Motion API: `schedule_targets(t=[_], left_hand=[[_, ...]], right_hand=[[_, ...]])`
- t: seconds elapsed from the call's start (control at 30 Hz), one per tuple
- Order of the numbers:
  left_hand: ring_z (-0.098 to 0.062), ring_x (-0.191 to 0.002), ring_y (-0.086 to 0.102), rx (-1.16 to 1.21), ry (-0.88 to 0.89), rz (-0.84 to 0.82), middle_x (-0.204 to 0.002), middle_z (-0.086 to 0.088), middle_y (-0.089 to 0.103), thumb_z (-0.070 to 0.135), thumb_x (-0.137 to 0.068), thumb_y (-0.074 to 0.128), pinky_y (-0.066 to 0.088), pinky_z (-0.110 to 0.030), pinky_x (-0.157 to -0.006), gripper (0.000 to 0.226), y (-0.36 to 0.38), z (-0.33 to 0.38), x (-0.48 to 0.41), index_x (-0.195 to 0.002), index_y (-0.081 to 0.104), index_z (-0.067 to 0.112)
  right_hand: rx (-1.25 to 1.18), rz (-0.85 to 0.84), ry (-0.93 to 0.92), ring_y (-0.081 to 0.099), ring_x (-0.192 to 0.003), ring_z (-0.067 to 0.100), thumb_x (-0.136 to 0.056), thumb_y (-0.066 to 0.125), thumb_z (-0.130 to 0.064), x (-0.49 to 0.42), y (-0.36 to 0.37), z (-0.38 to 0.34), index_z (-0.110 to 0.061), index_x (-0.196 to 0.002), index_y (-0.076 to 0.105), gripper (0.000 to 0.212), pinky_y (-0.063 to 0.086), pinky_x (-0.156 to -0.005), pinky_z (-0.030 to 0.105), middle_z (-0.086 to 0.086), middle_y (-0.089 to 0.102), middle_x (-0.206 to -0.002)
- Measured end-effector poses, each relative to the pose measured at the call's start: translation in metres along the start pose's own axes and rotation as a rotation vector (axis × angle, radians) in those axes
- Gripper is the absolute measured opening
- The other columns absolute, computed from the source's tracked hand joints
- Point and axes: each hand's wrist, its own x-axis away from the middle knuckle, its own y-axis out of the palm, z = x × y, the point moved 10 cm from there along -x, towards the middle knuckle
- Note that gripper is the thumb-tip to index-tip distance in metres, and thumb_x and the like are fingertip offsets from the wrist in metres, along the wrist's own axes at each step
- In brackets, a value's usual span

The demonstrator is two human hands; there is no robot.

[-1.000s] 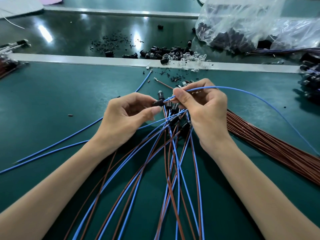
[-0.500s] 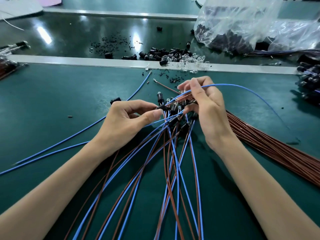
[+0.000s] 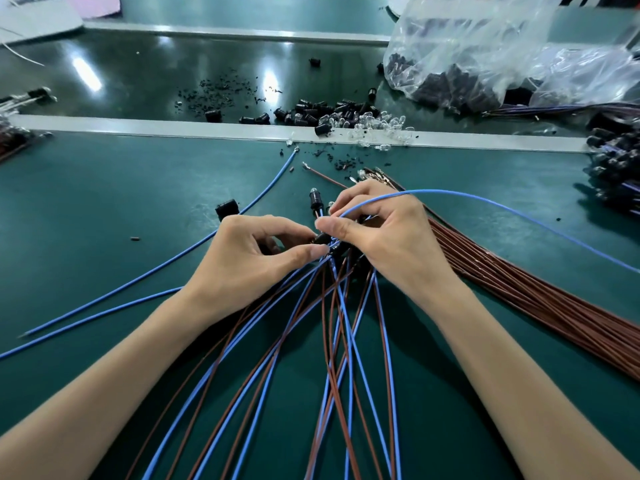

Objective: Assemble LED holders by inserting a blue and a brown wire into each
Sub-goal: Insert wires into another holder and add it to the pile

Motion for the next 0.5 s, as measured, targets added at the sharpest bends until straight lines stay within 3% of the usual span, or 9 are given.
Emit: schedule_targets(t=[0.07,0.2,0.3,0.4,0.5], left_hand=[[-0.005,-0.055,0.05,-0.038,0.017,0.061,-0.066,0.015,0.068,0.041,-0.068,0.077,0.042,-0.02,-0.054,0.014,-0.006,0.003,0.0,-0.077,0.071,0.032],[0.0,-0.058,0.051,-0.072,0.021,0.162,-0.072,0.013,0.07,0.042,-0.069,0.07,0.042,-0.012,-0.059,0.016,-0.022,0.004,-0.002,-0.079,0.073,0.029],[0.002,-0.067,0.057,-0.166,0.091,0.146,-0.072,0.016,0.069,0.038,-0.072,0.069,0.044,-0.014,-0.067,0.018,-0.023,0.012,-0.003,-0.083,0.073,0.025],[-0.005,-0.072,0.061,-0.272,0.188,0.097,-0.077,0.007,0.07,0.034,-0.076,0.069,0.048,-0.021,-0.069,0.024,-0.015,0.023,0.0,-0.087,0.075,0.013],[0.001,-0.074,0.06,-0.294,0.226,0.09,-0.081,0.008,0.07,0.031,-0.078,0.068,0.048,-0.019,-0.071,0.025,-0.015,0.025,-0.001,-0.092,0.074,0.012]], right_hand=[[-0.037,0.031,-0.021,0.06,-0.078,0.007,-0.079,0.077,-0.023,0.0,-0.003,-0.003,-0.012,-0.074,0.073,0.013,0.044,-0.072,0.024,-0.003,0.064,-0.086],[-0.295,0.254,0.002,0.044,-0.063,0.019,-0.089,0.055,-0.034,0.001,-0.026,0.003,-0.009,-0.082,0.063,0.027,0.034,-0.06,0.04,0.008,0.054,-0.076],[-0.281,0.344,-0.009,0.047,-0.064,0.009,-0.092,0.062,-0.023,0.002,-0.035,0.005,-0.018,-0.072,0.059,0.02,0.038,-0.062,0.027,-0.004,0.055,-0.078],[-0.193,0.29,-0.023,0.054,-0.074,0.008,-0.086,0.07,-0.021,-0.001,-0.029,0.004,-0.021,-0.068,0.058,0.021,0.044,-0.072,0.027,-0.007,0.059,-0.083],[-0.145,0.348,-0.012,0.054,-0.07,0.001,-0.089,0.066,-0.021,-0.002,-0.04,0.007,-0.022,-0.072,0.058,0.019,0.042,-0.073,0.021,-0.012,0.06,-0.079]])
